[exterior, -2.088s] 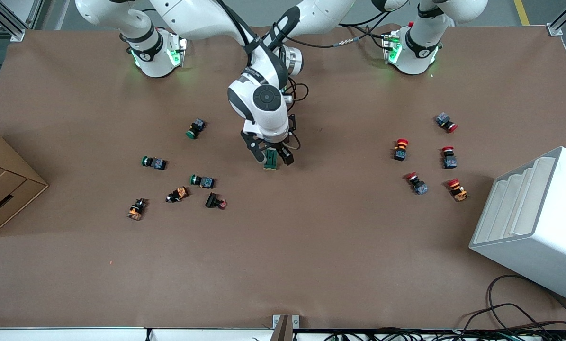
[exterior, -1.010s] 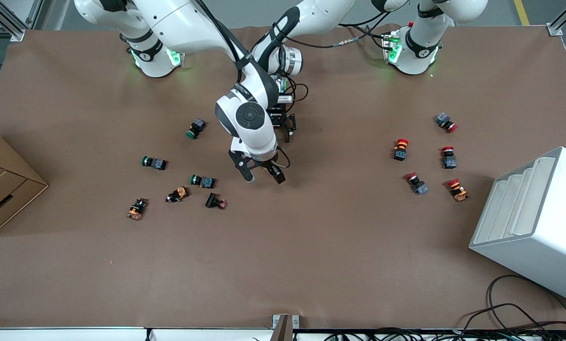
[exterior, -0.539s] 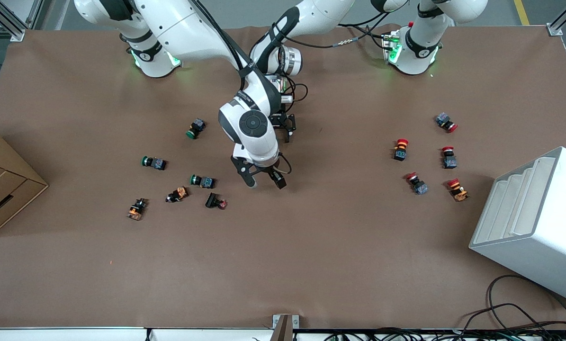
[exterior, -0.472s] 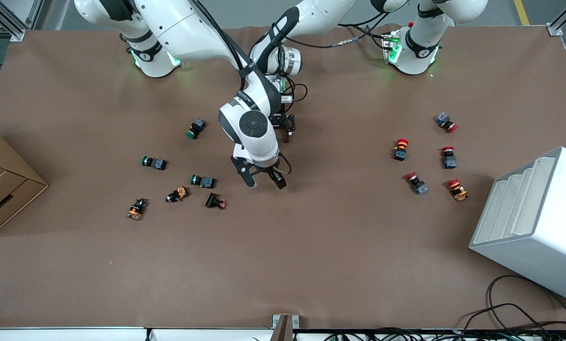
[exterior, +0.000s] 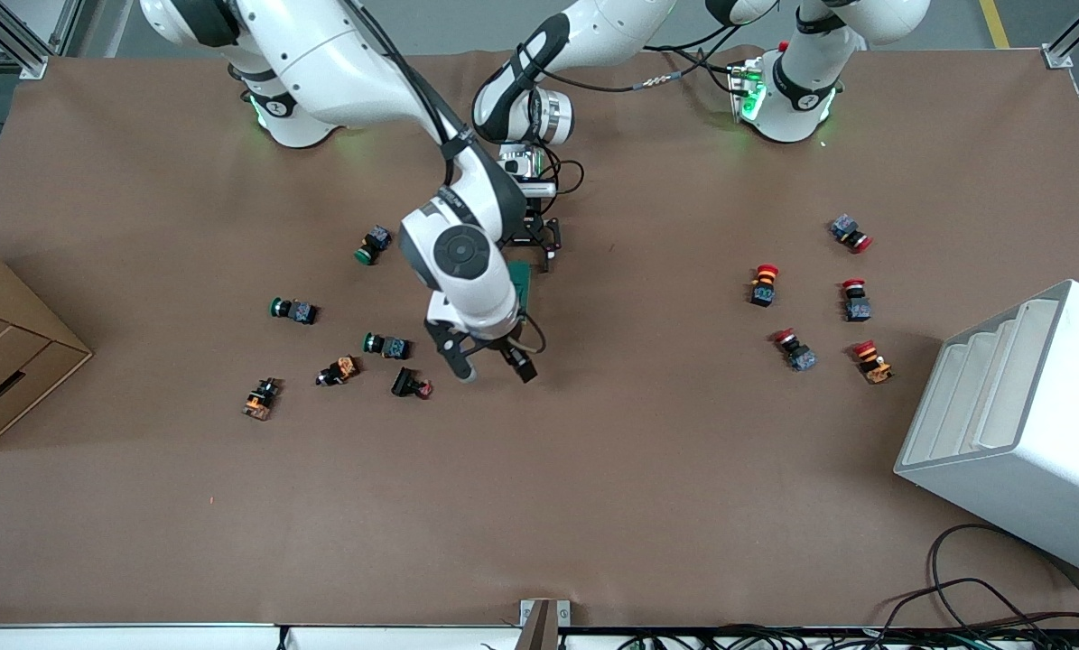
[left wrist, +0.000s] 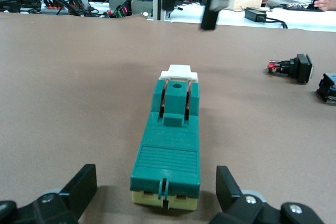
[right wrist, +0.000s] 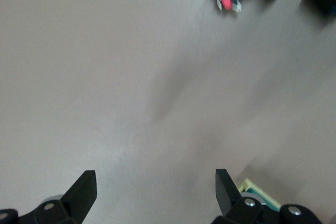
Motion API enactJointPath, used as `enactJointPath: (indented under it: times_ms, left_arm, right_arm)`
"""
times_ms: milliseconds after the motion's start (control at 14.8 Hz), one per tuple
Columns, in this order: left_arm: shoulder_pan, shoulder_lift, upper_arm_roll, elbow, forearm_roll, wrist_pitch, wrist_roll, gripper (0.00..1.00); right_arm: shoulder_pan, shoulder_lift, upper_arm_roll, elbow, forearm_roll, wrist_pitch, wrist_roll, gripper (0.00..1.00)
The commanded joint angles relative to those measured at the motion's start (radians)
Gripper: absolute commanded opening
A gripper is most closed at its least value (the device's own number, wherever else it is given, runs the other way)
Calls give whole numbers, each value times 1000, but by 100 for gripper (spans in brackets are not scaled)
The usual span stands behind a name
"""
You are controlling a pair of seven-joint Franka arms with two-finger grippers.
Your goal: Close load switch with both arms
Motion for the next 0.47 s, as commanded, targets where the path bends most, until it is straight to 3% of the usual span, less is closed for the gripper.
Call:
enactJointPath:
  times_ms: [0,135,404]
  left_arm:
    - [1,19,-4,38,-43,25,33,99]
    - [4,13,-6,61,-78,27,68,99]
    - [14,-58,-12,102,-265,30,266,99]
  right_arm:
    - [-63,-13,15,47,0,-94,-127,100]
    - [-109,-59,15,40,0,-176,-284,100]
    - [-233,-167,14,34,-1,-376,-668,100]
